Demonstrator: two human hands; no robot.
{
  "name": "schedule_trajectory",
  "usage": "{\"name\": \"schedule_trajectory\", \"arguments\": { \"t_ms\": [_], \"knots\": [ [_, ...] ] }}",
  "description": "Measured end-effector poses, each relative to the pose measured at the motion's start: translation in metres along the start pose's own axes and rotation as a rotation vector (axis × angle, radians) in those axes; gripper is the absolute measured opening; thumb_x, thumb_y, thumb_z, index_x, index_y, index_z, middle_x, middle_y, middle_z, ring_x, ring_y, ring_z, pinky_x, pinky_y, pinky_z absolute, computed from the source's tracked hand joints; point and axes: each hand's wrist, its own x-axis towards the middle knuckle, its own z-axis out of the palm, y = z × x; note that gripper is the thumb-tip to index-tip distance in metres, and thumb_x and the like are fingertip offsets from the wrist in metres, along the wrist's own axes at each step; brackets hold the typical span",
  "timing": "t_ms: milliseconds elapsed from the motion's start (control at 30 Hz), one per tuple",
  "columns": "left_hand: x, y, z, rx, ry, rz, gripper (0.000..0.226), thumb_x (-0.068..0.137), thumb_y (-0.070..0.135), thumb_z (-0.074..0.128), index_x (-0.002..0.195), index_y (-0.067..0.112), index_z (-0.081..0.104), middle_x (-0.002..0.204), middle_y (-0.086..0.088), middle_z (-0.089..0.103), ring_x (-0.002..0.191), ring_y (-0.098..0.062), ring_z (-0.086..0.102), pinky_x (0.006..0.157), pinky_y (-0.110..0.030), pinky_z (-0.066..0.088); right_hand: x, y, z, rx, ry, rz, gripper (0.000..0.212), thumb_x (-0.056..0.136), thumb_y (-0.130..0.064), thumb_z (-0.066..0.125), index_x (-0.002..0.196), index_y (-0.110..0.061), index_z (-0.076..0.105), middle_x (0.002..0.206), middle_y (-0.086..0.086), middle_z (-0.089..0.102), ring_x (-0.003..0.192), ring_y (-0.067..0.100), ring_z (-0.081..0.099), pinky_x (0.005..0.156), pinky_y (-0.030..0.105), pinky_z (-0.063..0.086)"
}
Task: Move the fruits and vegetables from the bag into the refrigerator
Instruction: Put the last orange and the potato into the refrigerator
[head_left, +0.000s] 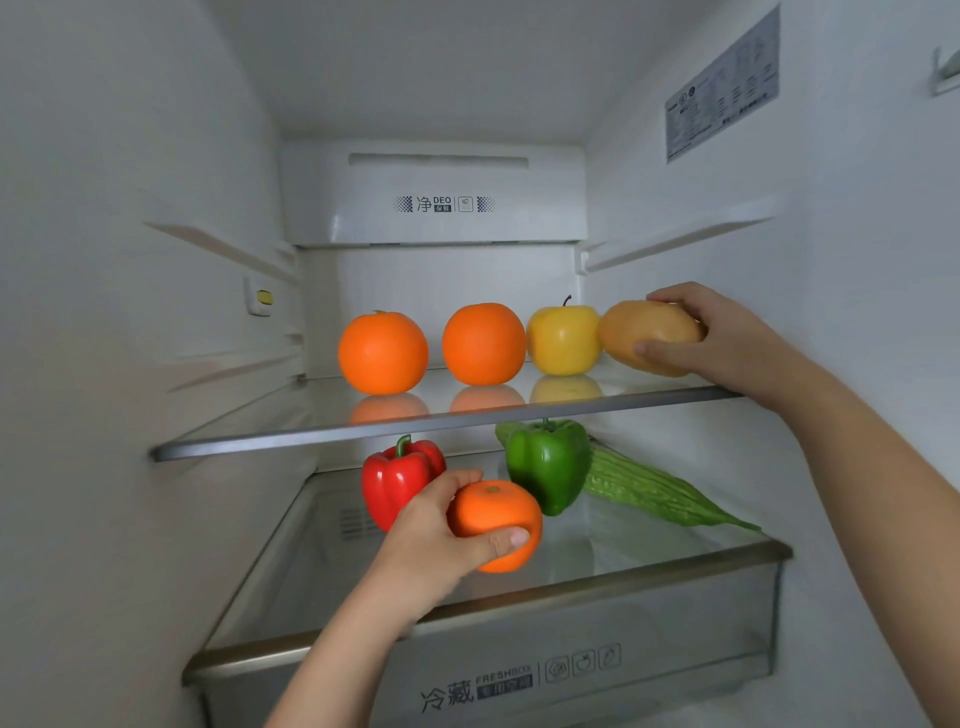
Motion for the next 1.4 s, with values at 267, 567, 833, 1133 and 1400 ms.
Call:
{"name": "schedule_trajectory", "arguments": {
  "t_ms": [267,567,833,1133,1400],
  "knots": [
    [-0.0017,0.0015,0.0012,0.003,-0.004,-0.004,0.053,0.048,0.042,0.076,0.094,0.042,0.048,0.104,0.019,0.055,0.095,0.002,0.055,0.077,-0.01,0.045,0.0002,0.0042,0.0,-0.004,-0.051,-0.02,0.053,0.075,-0.024,0.072,0.121,-0.03,0.049,0.113,0.001,0.052,0.095,0.018,0.052,0.077,0.029,0.041],
    [-0.0024,0.0014,0.0009,0.023,0.006,-0.004,0.061,0.05,0.039,0.08,0.102,0.039,0.048,0.106,0.02,0.053,0.095,0.005,0.053,0.073,-0.004,0.043,0.0008,0.0075,-0.001,0.021,-0.092,-0.03,0.053,0.074,-0.027,0.073,0.119,-0.036,0.047,0.115,0.0,0.052,0.096,0.017,0.053,0.079,0.029,0.042],
    [-0.0033,0.0033,0.001,0.048,0.006,-0.015,0.07,0.05,0.039,0.083,0.109,0.036,0.046,0.107,0.021,0.051,0.096,0.006,0.051,0.077,-0.008,0.042,0.0005,0.0081,-0.0012,0.008,-0.109,-0.051,0.06,0.07,-0.029,0.076,0.123,-0.034,0.046,0.116,-0.002,0.051,0.099,0.017,0.053,0.081,0.028,0.041],
    [-0.0028,0.0008,0.0014,0.066,0.023,-0.006,0.074,0.049,0.041,0.081,0.114,0.034,0.047,0.111,0.022,0.05,0.1,0.007,0.05,0.08,-0.011,0.042,-0.0008,0.0078,-0.0018,0.024,-0.123,-0.07,0.058,0.07,-0.03,0.076,0.12,-0.038,0.046,0.118,-0.002,0.052,0.099,0.016,0.053,0.08,0.027,0.041],
    [-0.0041,0.0017,0.0009,0.059,0.013,-0.007,0.075,0.049,0.04,0.08,0.116,0.032,0.047,0.112,0.018,0.051,0.098,0.008,0.049,0.075,-0.002,0.041,-0.0026,0.0067,-0.0013,0.023,-0.124,-0.068,0.061,0.069,-0.032,0.077,0.122,-0.035,0.046,0.119,-0.003,0.05,0.101,0.016,0.051,0.081,0.026,0.04]
  ]
}}
